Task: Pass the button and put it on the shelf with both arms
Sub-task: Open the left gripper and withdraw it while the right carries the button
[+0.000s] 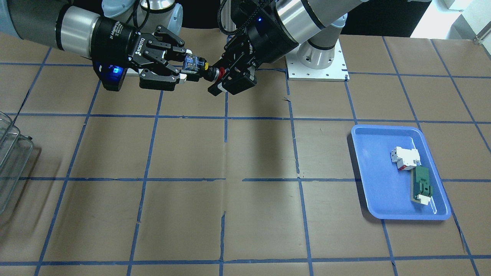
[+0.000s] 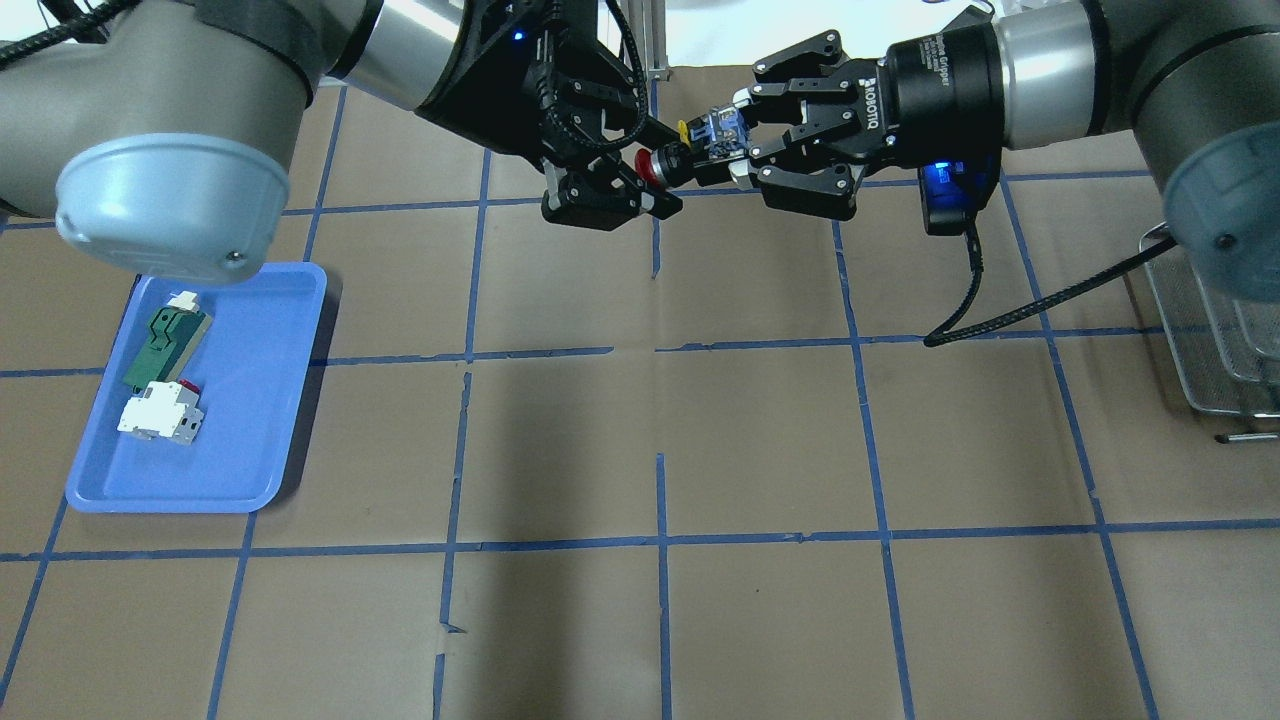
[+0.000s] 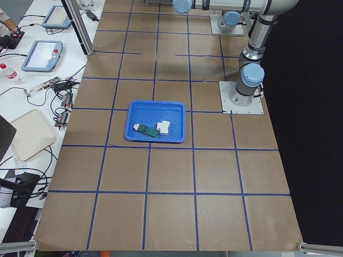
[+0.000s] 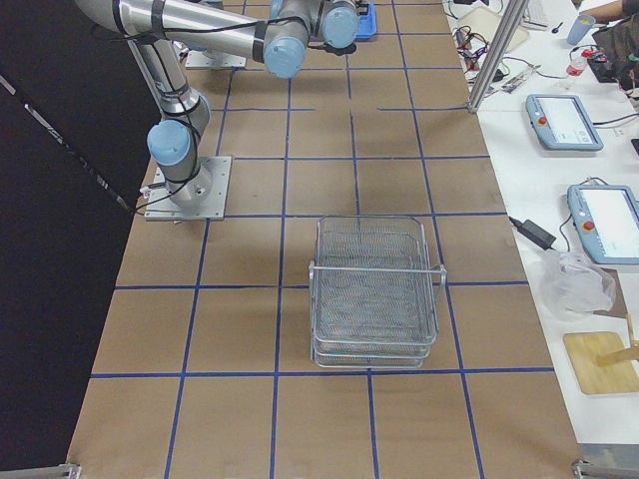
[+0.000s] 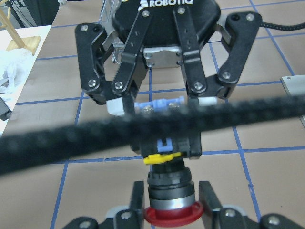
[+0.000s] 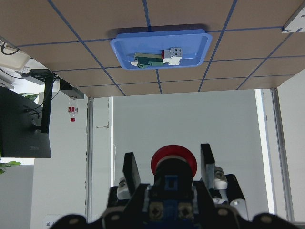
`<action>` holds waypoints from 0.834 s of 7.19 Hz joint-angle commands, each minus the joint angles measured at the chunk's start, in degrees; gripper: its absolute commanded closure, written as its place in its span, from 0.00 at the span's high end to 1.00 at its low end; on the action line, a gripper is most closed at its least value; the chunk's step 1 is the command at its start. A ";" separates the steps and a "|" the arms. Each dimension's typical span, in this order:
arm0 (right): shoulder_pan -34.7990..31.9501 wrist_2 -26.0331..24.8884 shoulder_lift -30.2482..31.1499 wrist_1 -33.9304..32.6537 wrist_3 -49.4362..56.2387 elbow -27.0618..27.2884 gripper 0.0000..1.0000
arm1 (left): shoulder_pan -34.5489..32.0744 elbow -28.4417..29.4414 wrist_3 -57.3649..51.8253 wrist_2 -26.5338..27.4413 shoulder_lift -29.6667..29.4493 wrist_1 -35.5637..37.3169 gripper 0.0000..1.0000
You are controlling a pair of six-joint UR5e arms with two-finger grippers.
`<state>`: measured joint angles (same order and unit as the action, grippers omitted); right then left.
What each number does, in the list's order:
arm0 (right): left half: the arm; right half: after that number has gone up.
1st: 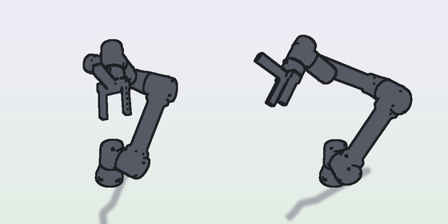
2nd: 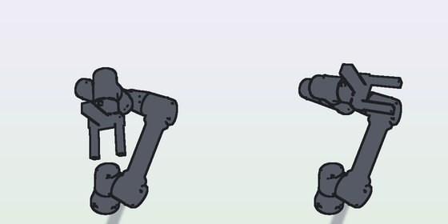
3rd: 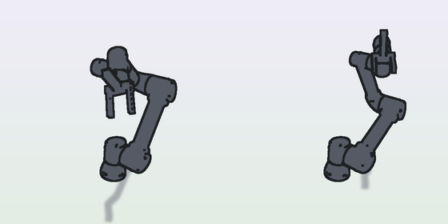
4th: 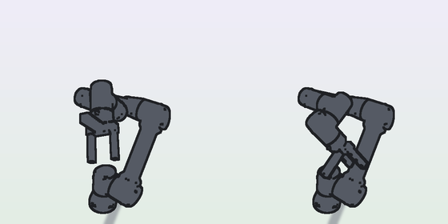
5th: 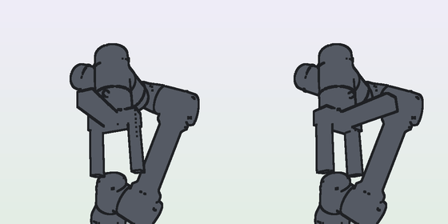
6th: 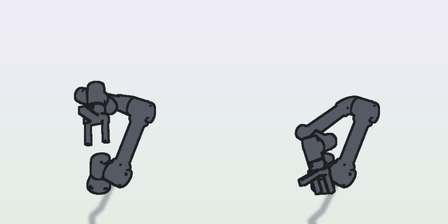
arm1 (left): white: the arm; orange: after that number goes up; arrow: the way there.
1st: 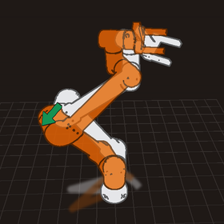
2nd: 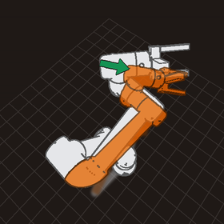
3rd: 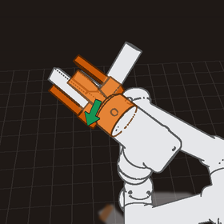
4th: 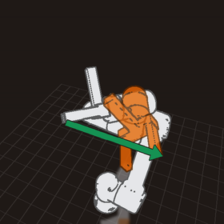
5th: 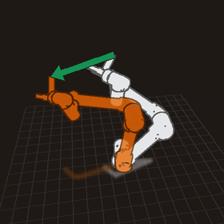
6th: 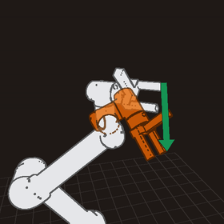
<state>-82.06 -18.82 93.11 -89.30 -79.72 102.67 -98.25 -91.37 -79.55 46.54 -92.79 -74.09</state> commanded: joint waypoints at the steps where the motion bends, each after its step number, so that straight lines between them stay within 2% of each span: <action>1: 0.50 -0.08 -0.03 0.09 0.00 -0.02 0.00 | -0.01 0.13 0.27 -0.05 -0.20 -0.09 0.94; 2: 0.50 -0.08 -0.03 0.00 0.00 -0.02 0.00 | -0.01 0.31 0.71 0.04 -0.20 -0.09 1.00; 4: 2.24 -1.30 -0.20 -0.35 0.70 -0.02 0.00 | 0.25 1.01 3.06 0.39 -0.29 -0.26 1.00; 6: 6.29 -10.06 0.06 -4.46 2.72 -0.37 0.00 | 0.86 3.64 14.28 3.36 -1.68 -1.14 1.00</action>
<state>-77.83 -24.51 93.09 -91.29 -78.24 102.52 -97.84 -89.26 -71.48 48.02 -93.72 -74.82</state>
